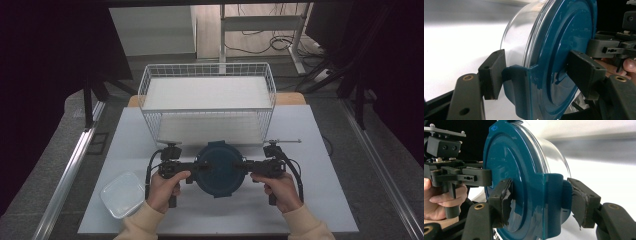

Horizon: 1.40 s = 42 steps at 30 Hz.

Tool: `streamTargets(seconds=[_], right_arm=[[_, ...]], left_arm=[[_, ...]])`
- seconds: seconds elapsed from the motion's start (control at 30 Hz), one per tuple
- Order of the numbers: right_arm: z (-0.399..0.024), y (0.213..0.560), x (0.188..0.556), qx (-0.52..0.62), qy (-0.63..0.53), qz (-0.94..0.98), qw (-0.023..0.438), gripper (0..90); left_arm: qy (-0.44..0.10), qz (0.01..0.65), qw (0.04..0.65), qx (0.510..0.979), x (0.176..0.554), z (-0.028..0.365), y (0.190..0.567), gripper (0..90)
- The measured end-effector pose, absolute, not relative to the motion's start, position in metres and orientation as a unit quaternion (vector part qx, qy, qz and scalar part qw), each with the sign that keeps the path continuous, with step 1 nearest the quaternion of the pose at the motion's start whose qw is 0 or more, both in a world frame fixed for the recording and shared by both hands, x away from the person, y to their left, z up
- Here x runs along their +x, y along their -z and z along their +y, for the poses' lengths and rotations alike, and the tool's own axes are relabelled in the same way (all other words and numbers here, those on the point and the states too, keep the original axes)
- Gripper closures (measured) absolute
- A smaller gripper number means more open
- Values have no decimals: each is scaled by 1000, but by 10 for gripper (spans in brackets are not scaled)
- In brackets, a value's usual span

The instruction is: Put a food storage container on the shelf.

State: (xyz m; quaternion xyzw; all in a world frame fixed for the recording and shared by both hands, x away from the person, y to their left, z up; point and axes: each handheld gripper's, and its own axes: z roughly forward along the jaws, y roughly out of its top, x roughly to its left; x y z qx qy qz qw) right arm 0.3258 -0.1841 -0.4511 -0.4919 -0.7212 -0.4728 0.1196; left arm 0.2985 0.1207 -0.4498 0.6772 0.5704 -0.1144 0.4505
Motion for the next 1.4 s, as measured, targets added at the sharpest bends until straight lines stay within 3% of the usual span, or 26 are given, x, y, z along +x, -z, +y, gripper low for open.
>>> streamTargets(seconds=[1.4], right_arm=[[-175, 341, 365, -466, 484, -736, 82, 405]], left_arm=[[102, 556, 486, 667, 337, 131, 353, 315]])
